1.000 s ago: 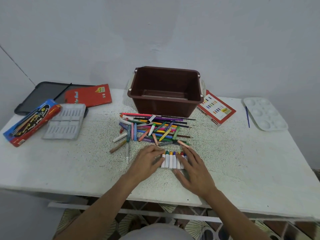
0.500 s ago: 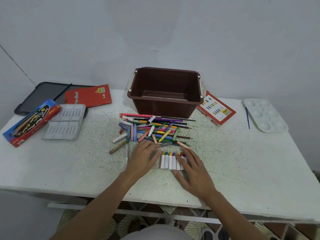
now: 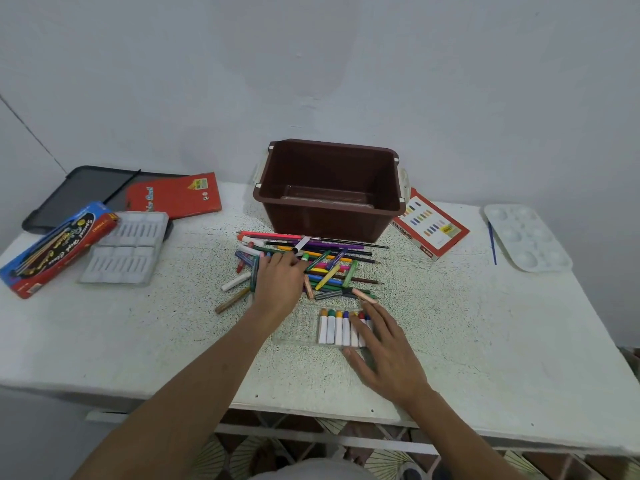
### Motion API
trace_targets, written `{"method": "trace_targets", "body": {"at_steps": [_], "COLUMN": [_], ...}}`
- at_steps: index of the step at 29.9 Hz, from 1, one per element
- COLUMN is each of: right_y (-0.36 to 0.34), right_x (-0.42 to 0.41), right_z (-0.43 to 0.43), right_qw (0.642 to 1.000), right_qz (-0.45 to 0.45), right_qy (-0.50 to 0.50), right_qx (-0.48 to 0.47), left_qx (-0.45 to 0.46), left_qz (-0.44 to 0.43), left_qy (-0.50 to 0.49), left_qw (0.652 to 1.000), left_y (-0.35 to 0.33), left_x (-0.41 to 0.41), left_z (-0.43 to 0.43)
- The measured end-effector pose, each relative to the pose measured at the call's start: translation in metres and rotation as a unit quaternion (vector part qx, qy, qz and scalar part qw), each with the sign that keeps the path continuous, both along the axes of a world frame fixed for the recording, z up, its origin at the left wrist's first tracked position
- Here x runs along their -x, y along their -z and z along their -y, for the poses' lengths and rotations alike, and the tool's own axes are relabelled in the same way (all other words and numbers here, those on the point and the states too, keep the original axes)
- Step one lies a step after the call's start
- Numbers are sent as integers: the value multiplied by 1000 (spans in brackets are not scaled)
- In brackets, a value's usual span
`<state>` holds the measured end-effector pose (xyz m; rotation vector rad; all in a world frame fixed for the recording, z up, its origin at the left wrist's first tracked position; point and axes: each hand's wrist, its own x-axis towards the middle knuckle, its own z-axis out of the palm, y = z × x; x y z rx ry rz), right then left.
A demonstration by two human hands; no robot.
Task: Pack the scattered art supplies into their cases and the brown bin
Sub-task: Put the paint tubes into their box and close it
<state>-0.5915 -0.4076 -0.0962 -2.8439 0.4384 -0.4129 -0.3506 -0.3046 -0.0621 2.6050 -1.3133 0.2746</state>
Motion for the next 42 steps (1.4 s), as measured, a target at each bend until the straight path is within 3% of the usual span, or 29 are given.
{"method": "trace_targets", "body": {"at_steps": [7,13,17,20,25,29,42], "right_y": [-1,-3,-3,-2,-3,-3,-2], "right_x": [0,-1,0,0,0,0,0], "right_z": [1,1,0,1,1,0,0], "right_qw": [1000,1000,1000,1000,1000,1000,1000], "right_qz": [0,-2,-2,-3,-3,-7,-11], "right_qy": [-3,-2,-1,-1,0,0,2], "right_qx": [2,0,3,2,3,8,-5], "left_qx": [-53,96,250,298,227,149,32], "left_qz": [34,-78,-270,-370,-464,-490,-375], "left_qy": [-3,3,1,12,44,52,88], "left_qw": [998,992,930,880,855,857,922], "left_y": [-9,-8,-19,-27,-31,-21,-16], "left_x": [-4,-13,-4,5,20,30,46], "left_z": [12,6,-4,-13,-35,-49,-49]}}
